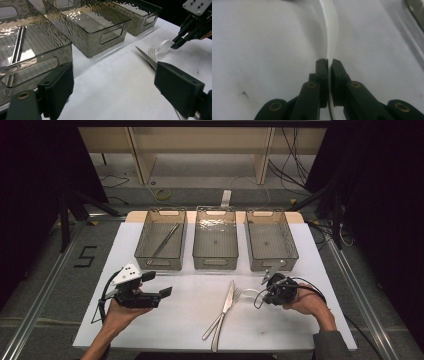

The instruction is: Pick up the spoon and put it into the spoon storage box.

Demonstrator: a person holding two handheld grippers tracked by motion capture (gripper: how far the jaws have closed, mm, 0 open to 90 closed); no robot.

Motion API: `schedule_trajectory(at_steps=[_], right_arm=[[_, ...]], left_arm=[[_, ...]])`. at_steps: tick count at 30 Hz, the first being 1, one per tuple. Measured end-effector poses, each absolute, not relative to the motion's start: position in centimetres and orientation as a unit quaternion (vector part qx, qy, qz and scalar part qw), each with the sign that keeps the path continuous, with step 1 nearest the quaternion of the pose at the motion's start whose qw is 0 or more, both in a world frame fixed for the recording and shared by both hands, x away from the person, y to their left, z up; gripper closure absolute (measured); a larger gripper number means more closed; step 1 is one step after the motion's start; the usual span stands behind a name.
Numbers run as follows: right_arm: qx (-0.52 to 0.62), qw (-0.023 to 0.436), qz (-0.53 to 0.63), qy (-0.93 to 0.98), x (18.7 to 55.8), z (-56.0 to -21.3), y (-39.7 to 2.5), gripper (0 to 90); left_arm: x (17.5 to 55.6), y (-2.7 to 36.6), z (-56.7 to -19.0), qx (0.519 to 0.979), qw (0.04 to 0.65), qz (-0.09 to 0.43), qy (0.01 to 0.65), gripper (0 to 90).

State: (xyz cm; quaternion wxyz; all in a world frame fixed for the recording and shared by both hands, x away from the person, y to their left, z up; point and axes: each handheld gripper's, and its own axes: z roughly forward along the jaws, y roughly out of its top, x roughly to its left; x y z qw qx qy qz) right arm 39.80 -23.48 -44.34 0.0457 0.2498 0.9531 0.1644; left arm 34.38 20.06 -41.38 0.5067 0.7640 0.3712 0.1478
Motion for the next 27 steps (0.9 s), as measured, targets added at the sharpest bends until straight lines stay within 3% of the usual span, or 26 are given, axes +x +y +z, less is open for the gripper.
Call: schedule_trajectory(at_steps=[10,27], right_arm=[[0.354,0.078,0.258,0.895,40.7,-41.7,-23.9,86.5],[0.4,0.112,0.305,0.857,44.4,-38.4,-20.3,86.4]], left_arm=[[34.4,20.3,-41.3,0.755,0.519,0.141,0.376,15.4],[34.4,20.4,-41.2,0.748,0.524,0.147,0.38,15.4]])
